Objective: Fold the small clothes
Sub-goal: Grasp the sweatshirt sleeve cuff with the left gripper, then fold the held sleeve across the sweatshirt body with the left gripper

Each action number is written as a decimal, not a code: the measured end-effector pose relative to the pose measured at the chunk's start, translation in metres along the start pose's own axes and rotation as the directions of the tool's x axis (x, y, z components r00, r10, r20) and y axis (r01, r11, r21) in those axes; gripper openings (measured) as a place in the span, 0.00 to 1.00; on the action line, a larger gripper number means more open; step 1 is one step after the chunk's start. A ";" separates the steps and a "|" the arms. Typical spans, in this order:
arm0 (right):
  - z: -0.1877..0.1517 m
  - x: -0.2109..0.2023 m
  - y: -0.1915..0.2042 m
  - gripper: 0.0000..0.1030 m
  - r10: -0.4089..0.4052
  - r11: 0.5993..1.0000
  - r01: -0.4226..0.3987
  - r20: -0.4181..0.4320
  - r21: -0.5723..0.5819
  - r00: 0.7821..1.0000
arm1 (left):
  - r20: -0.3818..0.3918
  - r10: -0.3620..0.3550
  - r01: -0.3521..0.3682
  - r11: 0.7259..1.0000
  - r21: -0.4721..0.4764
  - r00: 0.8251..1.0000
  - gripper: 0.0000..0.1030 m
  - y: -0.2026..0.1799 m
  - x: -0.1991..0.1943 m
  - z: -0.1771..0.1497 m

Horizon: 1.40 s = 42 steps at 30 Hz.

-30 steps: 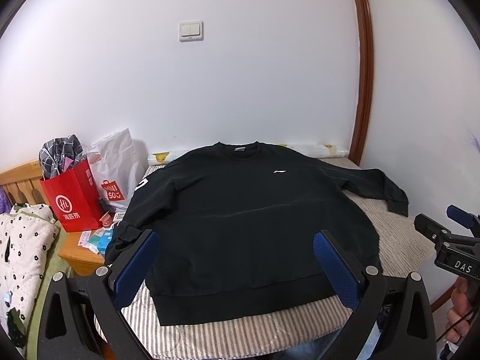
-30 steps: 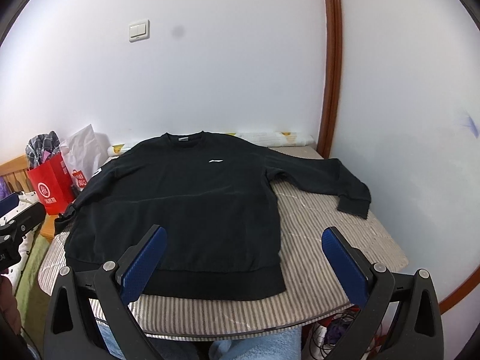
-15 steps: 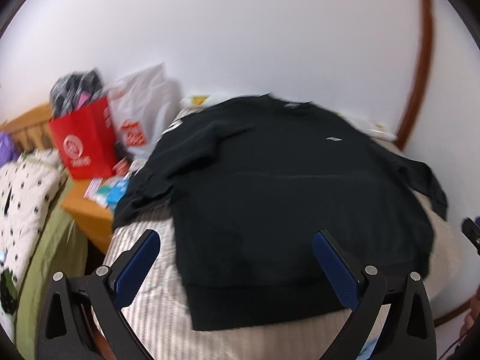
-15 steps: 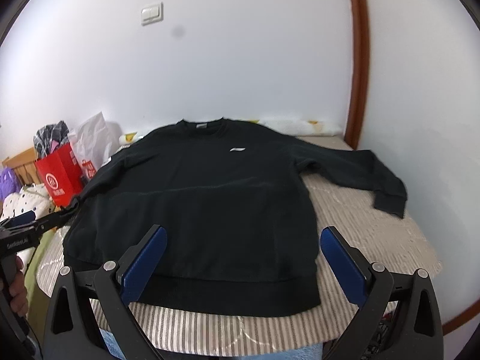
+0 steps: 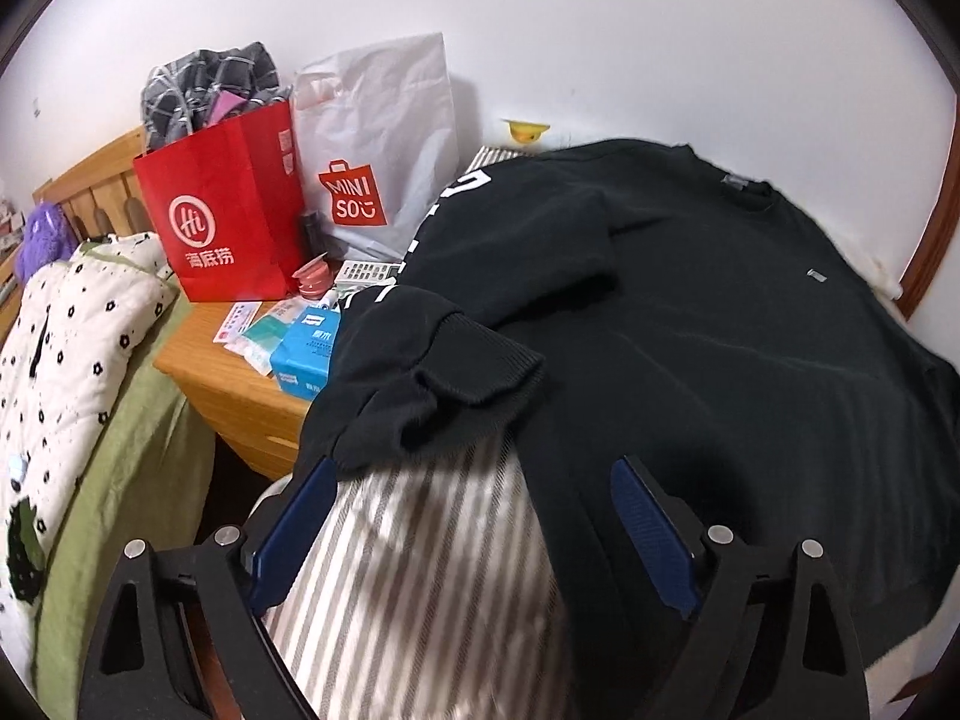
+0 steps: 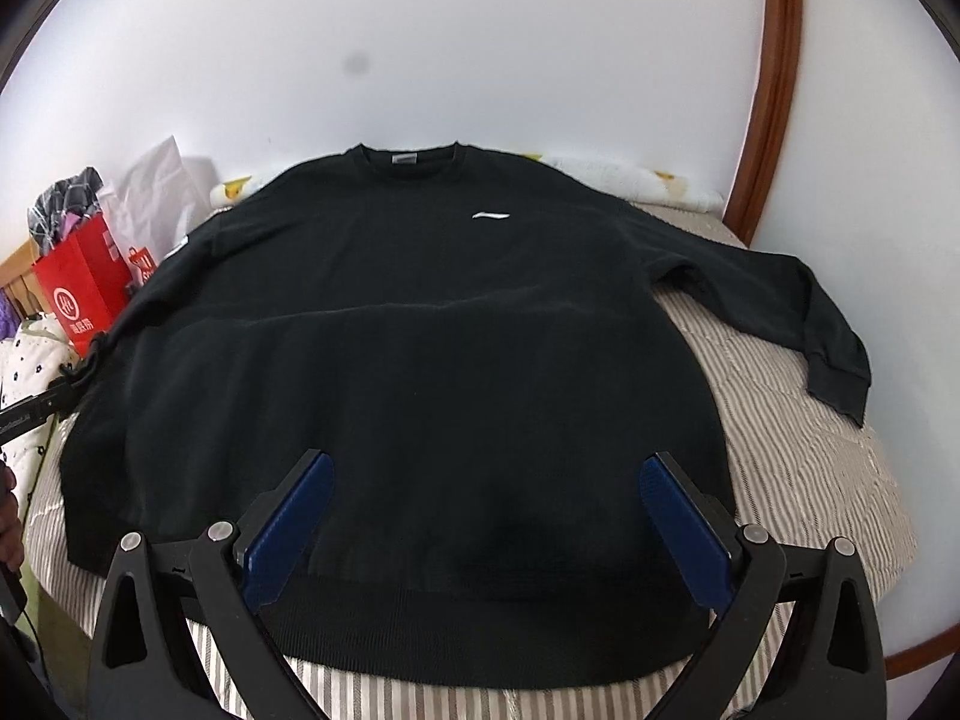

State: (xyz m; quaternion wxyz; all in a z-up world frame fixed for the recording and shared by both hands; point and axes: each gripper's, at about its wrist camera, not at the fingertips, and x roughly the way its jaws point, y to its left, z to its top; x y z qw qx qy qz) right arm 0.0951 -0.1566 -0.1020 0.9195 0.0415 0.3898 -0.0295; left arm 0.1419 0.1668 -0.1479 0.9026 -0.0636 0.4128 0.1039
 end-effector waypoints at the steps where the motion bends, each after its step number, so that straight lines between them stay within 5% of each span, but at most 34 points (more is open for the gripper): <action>1: 0.002 0.005 0.001 0.97 -0.004 1.000 0.004 -0.009 -0.003 1.000 | -0.003 0.014 -0.014 1.000 0.017 1.000 0.88 -0.002 0.008 0.002; 8: 0.013 0.031 0.006 0.97 -0.029 0.999 0.028 -0.053 -0.014 0.998 | -0.025 0.082 -0.080 0.996 0.049 0.996 0.66 0.002 0.042 0.013; 10: 0.016 0.037 0.008 0.97 -0.029 0.999 0.028 -0.063 -0.016 0.998 | -0.038 0.076 -0.074 0.996 0.040 0.996 0.40 0.005 0.048 0.016; 13: 0.020 0.046 0.010 0.97 -0.023 0.999 0.021 -0.074 -0.024 0.997 | -0.031 0.076 -0.075 0.997 0.009 0.997 0.18 0.007 0.045 0.025; 19: 0.026 0.055 0.008 0.97 0.014 1.000 -0.016 -0.074 -0.024 0.997 | 0.002 0.020 -0.020 0.999 0.032 1.000 0.14 -0.011 0.022 0.047; 27: 0.039 0.054 -0.023 0.97 0.024 1.000 -0.024 -0.034 0.003 0.999 | 0.031 -0.161 0.160 0.986 0.048 0.986 0.14 -0.069 -0.002 0.082; 42: 0.040 0.052 -0.113 0.97 -0.070 0.996 0.070 -0.007 0.049 0.998 | 0.002 -0.425 0.417 0.889 0.192 0.905 0.13 -0.255 0.006 0.125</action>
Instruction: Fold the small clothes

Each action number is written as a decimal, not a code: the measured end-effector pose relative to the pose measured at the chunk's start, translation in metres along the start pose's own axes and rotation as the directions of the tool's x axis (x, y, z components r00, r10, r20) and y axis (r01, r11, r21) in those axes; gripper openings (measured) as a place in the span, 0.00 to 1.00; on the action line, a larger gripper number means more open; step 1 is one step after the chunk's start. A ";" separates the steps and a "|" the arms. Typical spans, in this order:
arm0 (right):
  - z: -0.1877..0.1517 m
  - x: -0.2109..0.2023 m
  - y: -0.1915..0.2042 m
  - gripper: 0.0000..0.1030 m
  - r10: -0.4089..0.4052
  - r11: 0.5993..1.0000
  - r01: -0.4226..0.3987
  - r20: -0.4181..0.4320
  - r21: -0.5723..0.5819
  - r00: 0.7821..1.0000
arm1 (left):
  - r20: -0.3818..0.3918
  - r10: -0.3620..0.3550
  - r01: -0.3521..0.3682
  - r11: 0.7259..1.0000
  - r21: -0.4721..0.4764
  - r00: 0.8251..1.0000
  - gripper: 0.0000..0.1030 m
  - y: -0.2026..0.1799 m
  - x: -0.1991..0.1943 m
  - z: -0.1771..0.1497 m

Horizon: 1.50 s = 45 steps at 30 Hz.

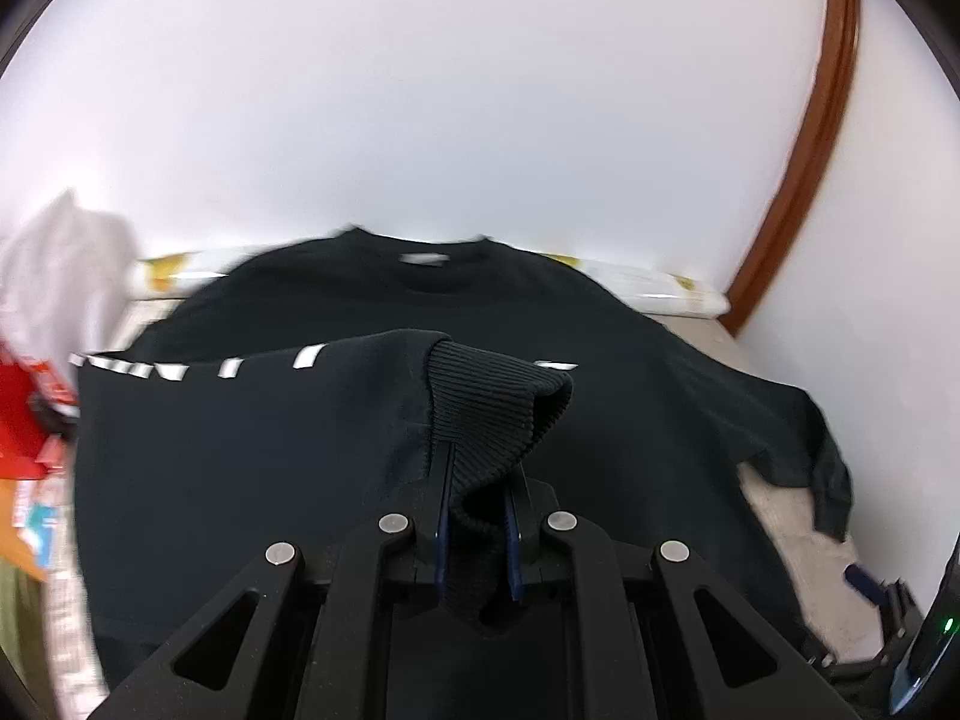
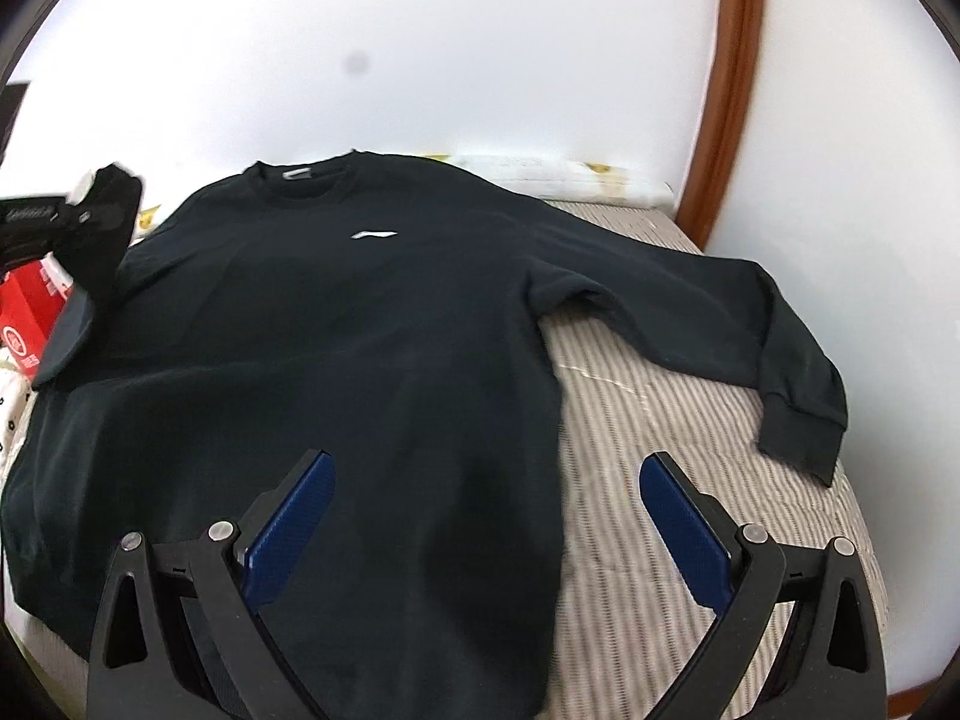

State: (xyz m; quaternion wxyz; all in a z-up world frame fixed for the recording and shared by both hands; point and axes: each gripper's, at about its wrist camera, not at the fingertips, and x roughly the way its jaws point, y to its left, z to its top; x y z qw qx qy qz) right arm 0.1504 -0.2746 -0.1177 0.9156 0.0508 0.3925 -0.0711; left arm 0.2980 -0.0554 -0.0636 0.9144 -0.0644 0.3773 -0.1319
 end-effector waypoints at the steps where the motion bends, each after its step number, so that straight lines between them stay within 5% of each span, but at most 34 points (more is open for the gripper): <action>1: -0.001 0.001 -0.003 0.97 -0.003 1.000 0.004 -0.002 0.003 1.000 | -0.008 -0.023 0.023 1.000 0.001 1.000 0.13 -0.009 0.008 0.001; 11: -0.011 0.009 -0.020 0.97 -0.012 0.999 0.013 -0.027 0.036 1.000 | -0.070 -0.180 0.180 0.984 -0.006 0.981 0.15 -0.069 0.055 0.009; 14: -0.006 0.008 -0.011 0.97 0.007 1.000 -0.007 -0.015 0.023 1.000 | -0.067 -0.221 0.221 0.975 -0.015 0.973 0.20 -0.068 0.052 0.008; 16: -0.001 0.005 0.000 0.97 0.026 1.000 -0.026 -0.001 0.009 1.000 | -0.052 -0.222 0.223 0.975 0.008 0.974 0.35 -0.064 0.040 0.007; 19: 0.011 0.005 0.015 0.97 0.067 0.998 -0.067 0.011 -0.006 0.998 | 0.001 -0.180 0.180 0.983 0.041 0.984 0.62 -0.048 0.020 0.009; 26: 0.047 0.033 0.052 0.96 0.151 0.988 -0.151 0.014 -0.029 0.988 | 0.050 0.047 -0.047 0.999 -0.016 0.998 0.63 0.068 -0.028 -0.011; 30: 0.065 0.067 0.065 0.90 0.140 0.989 -0.142 -0.037 -0.046 0.989 | -0.019 0.232 -0.233 0.971 -0.062 0.973 0.63 0.146 -0.033 -0.037; 35: 0.076 0.113 0.073 0.84 0.126 0.991 -0.131 -0.114 -0.037 0.985 | -0.110 0.325 -0.335 0.937 -0.100 0.939 0.63 0.213 -0.029 -0.074; 39: 0.079 0.151 0.078 0.81 0.119 0.992 -0.126 -0.194 -0.025 0.974 | -0.141 0.373 -0.385 0.920 -0.068 0.917 0.63 0.231 -0.016 -0.081; 45: 0.091 0.178 0.072 0.80 0.192 0.981 -0.180 -0.193 0.076 0.962 | -0.124 0.456 -0.448 0.890 0.087 0.881 0.63 0.222 0.018 -0.074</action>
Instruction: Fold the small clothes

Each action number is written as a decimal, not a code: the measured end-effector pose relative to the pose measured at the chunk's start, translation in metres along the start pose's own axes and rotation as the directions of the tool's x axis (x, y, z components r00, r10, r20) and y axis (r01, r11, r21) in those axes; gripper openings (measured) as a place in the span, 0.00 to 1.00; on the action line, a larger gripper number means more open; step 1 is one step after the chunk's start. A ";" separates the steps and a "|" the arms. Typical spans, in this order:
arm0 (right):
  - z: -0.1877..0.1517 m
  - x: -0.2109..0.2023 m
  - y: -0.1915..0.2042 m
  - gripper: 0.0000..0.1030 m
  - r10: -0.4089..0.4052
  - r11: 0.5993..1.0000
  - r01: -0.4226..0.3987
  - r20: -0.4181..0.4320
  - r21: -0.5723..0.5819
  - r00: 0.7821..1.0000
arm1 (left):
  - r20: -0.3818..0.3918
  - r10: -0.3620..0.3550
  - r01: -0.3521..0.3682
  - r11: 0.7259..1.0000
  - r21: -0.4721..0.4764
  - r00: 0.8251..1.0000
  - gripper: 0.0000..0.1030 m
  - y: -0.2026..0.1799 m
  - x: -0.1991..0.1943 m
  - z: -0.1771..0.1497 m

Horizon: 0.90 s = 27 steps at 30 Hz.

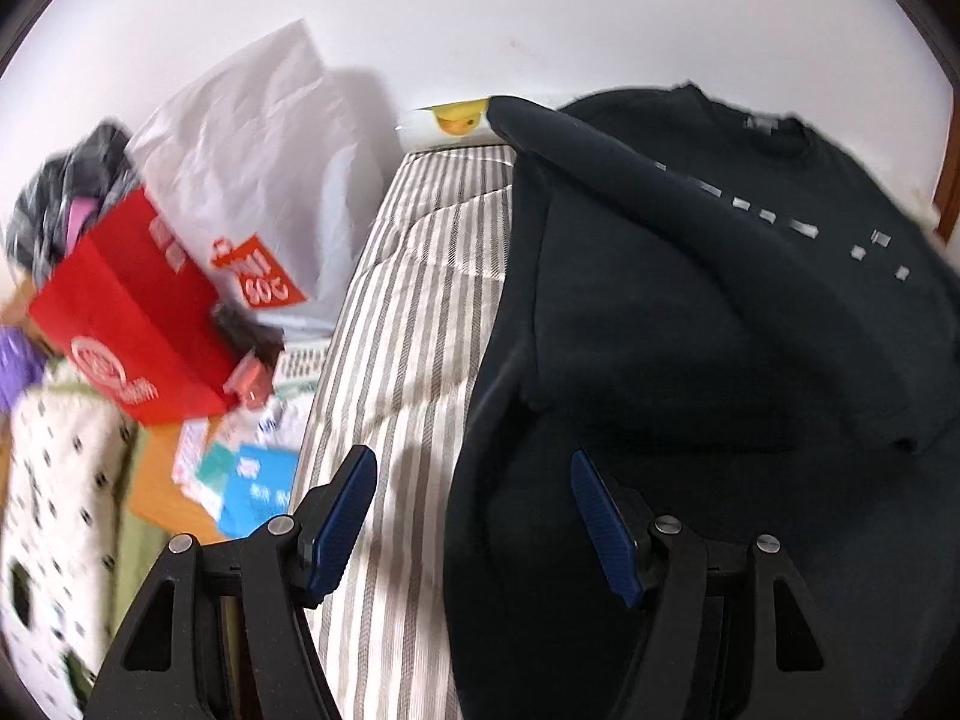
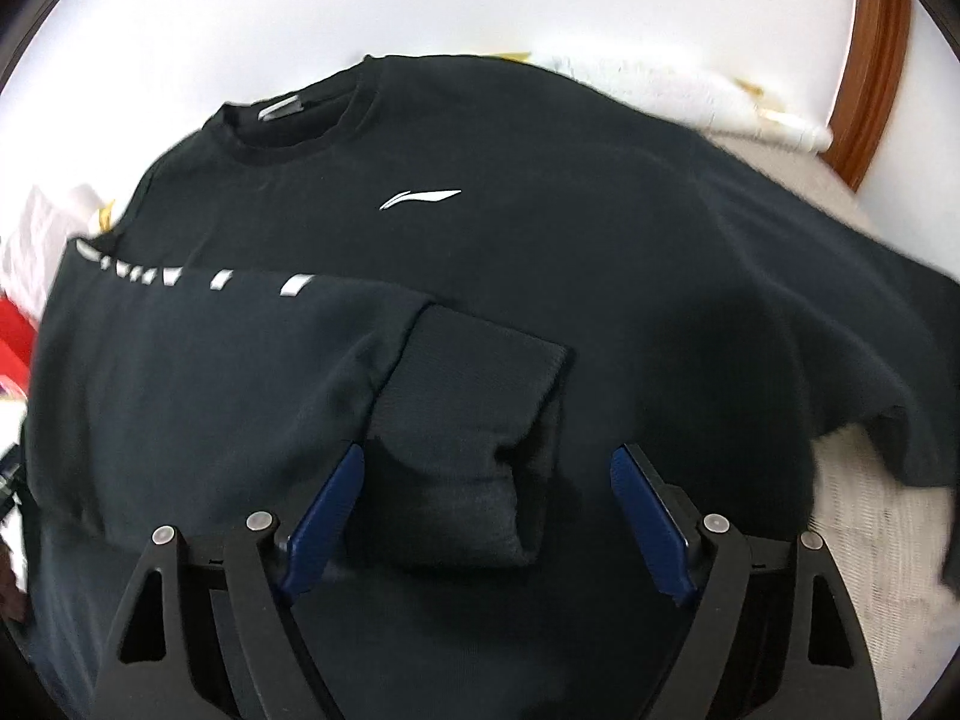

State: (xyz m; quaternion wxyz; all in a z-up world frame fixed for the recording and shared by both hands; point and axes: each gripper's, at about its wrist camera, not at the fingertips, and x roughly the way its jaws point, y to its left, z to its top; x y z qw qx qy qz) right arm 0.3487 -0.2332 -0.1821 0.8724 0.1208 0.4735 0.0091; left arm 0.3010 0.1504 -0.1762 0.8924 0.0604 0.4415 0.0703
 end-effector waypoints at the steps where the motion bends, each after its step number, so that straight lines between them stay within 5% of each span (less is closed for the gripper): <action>1: 0.003 0.002 0.003 0.75 0.009 1.000 -0.009 0.011 -0.012 1.000 | 0.009 0.003 -0.003 1.000 0.005 1.000 0.59 -0.001 0.003 0.003; 2: 0.007 0.005 0.008 0.70 0.019 0.999 -0.018 0.016 -0.035 1.000 | 0.025 -0.005 0.005 1.000 -0.003 1.000 0.54 -0.002 0.006 0.007; 4: 0.013 0.010 0.019 0.55 0.012 0.997 -0.010 0.029 -0.077 1.000 | 0.027 -0.055 0.056 0.998 -0.036 0.998 0.28 -0.002 0.009 0.012; 7: 0.023 0.011 0.030 0.31 0.060 0.991 -0.055 0.036 -0.118 0.998 | 0.033 -0.090 0.093 0.992 -0.087 0.995 0.08 0.002 0.013 0.016; 10: 0.034 0.002 0.024 0.16 0.091 0.990 -0.081 0.084 -0.117 0.992 | 0.039 -0.134 0.138 0.977 -0.161 0.990 0.06 0.015 0.014 0.016; 14: 0.054 -0.018 -0.012 0.14 0.021 0.999 -0.015 0.194 -0.032 0.981 | 0.035 -0.202 0.204 0.948 -0.242 0.979 0.06 0.034 0.015 0.010; 17: 0.061 -0.007 -0.041 0.12 0.030 0.997 -0.040 0.161 0.060 0.987 | 0.035 -0.207 0.210 0.947 -0.242 0.978 0.06 0.033 0.015 0.006; 24: 0.045 0.009 -0.039 0.14 0.019 0.999 -0.023 0.091 0.035 0.996 | 0.031 -0.182 0.184 0.954 -0.238 0.983 0.07 0.032 0.013 0.003; 27: 0.042 0.007 -0.052 0.28 -0.018 0.999 0.015 0.064 0.049 0.998 | 0.017 -0.171 0.170 0.957 -0.234 0.985 0.10 0.033 0.011 0.002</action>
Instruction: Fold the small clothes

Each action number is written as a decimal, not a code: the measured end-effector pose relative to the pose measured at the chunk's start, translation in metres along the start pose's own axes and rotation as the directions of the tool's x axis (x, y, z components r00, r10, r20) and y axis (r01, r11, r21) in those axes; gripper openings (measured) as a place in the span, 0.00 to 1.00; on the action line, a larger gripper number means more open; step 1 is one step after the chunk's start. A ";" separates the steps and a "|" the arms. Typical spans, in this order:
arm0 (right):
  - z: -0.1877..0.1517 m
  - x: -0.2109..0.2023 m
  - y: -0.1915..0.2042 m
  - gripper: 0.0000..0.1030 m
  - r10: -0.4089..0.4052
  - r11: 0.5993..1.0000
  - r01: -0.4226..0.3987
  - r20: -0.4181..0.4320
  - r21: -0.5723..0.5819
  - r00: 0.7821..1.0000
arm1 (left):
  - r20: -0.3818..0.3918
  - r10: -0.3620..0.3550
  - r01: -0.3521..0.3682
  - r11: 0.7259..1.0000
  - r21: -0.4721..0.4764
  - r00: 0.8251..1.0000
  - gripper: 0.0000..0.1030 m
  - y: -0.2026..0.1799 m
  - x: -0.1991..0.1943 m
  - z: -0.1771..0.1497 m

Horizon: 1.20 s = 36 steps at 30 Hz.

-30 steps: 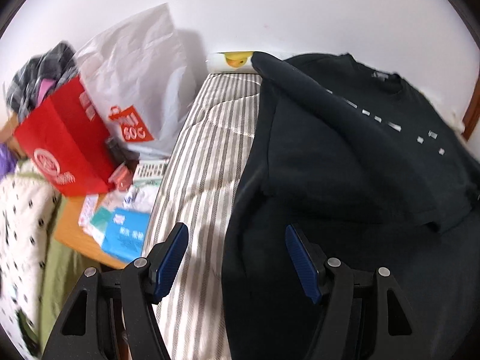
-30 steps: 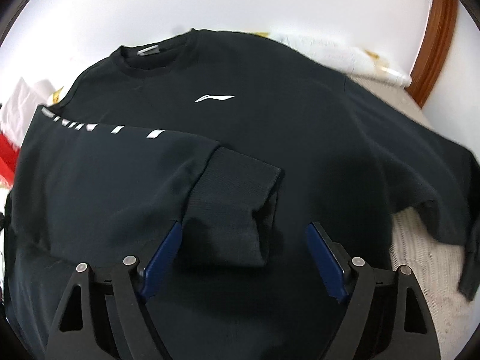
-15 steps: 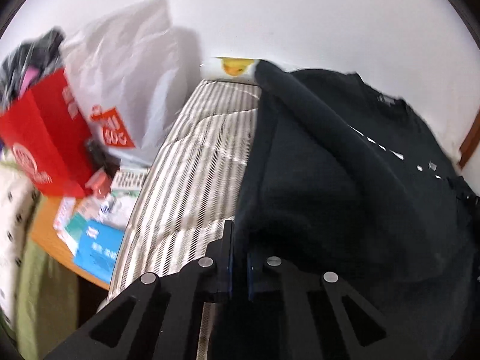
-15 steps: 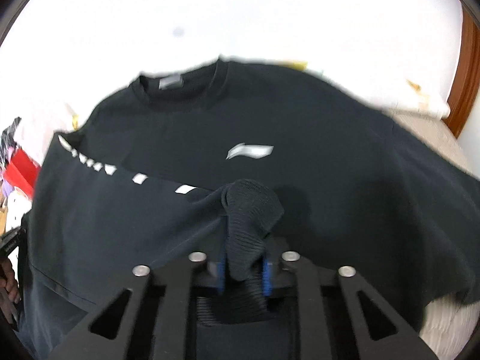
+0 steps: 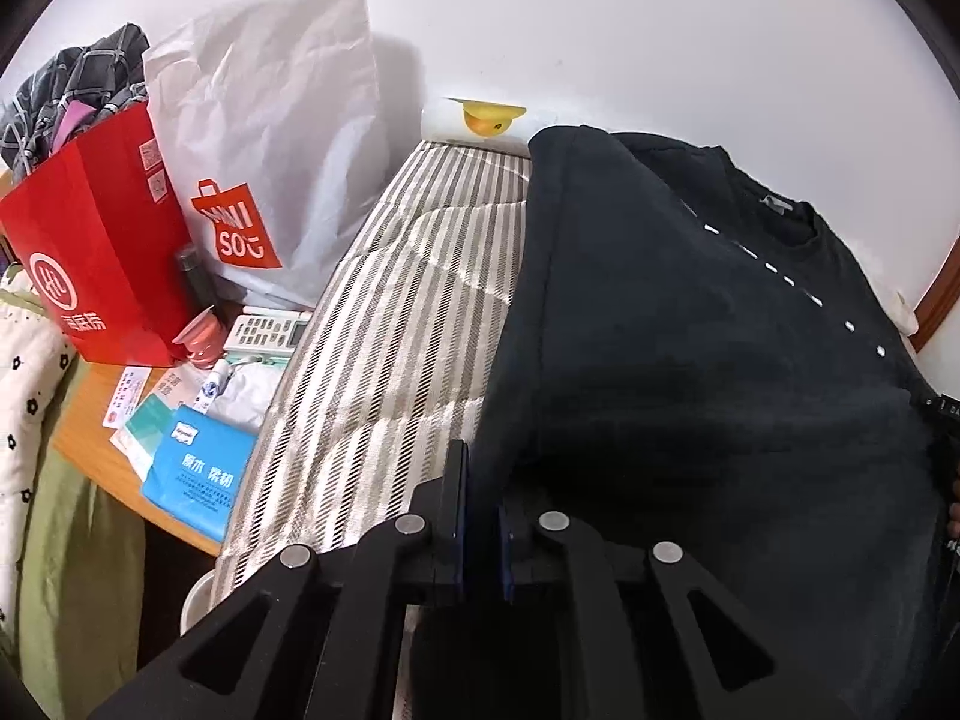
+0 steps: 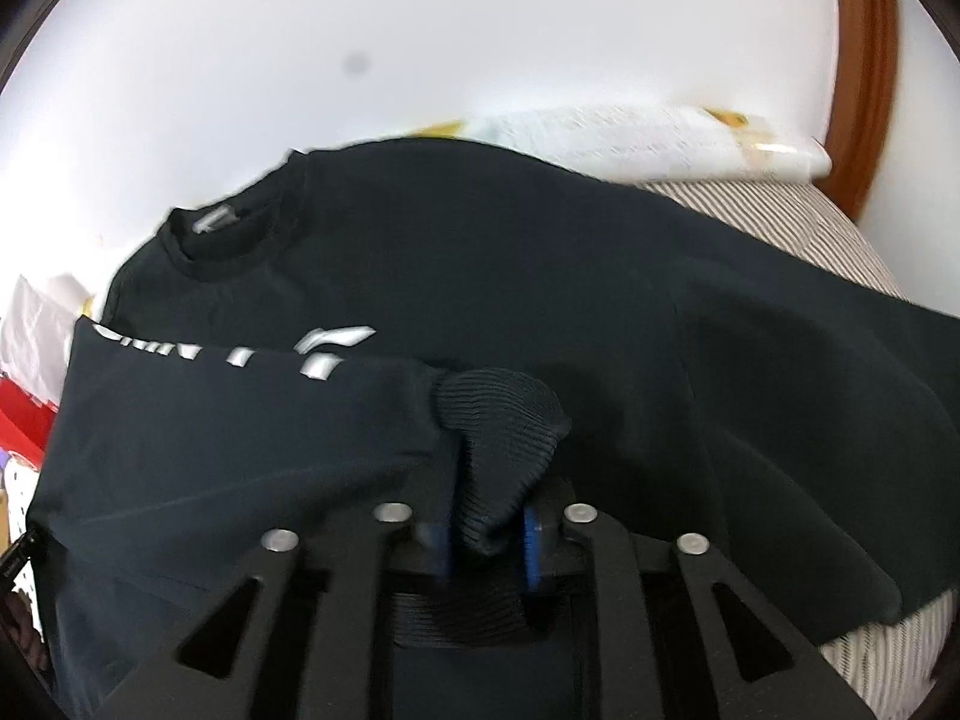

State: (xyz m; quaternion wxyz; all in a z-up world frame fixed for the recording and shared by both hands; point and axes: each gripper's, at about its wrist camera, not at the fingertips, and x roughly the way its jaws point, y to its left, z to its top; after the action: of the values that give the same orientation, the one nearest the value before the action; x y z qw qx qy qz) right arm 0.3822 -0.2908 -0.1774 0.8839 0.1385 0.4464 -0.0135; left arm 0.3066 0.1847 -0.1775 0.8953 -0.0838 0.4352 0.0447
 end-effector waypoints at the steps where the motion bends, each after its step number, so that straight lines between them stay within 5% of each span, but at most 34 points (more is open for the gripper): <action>1: -0.002 -0.006 -0.002 0.29 -0.023 1.000 0.023 0.007 -0.002 1.000 | -0.003 0.002 -0.002 1.000 0.001 1.000 0.11 0.001 -0.002 -0.001; 5: -0.005 -0.034 0.000 0.33 -0.047 0.998 0.049 0.072 -0.030 0.996 | 0.003 0.011 -0.011 1.000 0.028 1.000 0.22 -0.002 -0.019 -0.006; 9: -0.002 -0.039 0.019 0.55 0.010 0.997 -0.004 0.084 -0.074 0.996 | 0.057 -0.049 0.047 0.998 0.030 0.997 0.53 -0.009 -0.036 0.002; 13: -0.003 -0.014 0.023 0.55 -0.021 0.996 0.022 0.012 -0.084 1.000 | 0.082 -0.015 0.010 0.998 0.054 0.997 0.54 -0.022 -0.027 0.021; 21: -0.025 -0.013 0.001 0.55 -0.082 0.991 0.076 -0.058 -0.106 0.995 | -0.020 0.057 -0.056 0.996 0.068 0.998 0.55 -0.025 0.011 0.012; 29: -0.047 -0.069 -0.027 0.55 -0.056 0.995 0.057 0.015 -0.079 0.998 | -0.022 0.052 -0.051 0.997 0.063 0.998 0.60 -0.029 -0.004 0.006; 31: -0.056 -0.090 -0.048 0.58 -0.098 0.995 0.100 0.052 -0.029 0.994 | -0.014 0.019 -0.018 0.998 0.063 1.000 0.74 -0.033 -0.012 0.003; 36: -0.083 -0.134 -0.117 0.62 -0.262 0.964 0.256 0.095 0.067 0.961 | 0.016 0.008 -0.010 0.995 0.096 1.000 0.74 -0.053 -0.033 -0.006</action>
State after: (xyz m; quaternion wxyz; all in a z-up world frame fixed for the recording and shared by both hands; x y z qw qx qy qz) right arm 0.2198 -0.3952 -0.1453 0.8923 0.1019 0.4141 -0.1481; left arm 0.2901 0.1313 -0.1494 0.9014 -0.0384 0.4304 0.0284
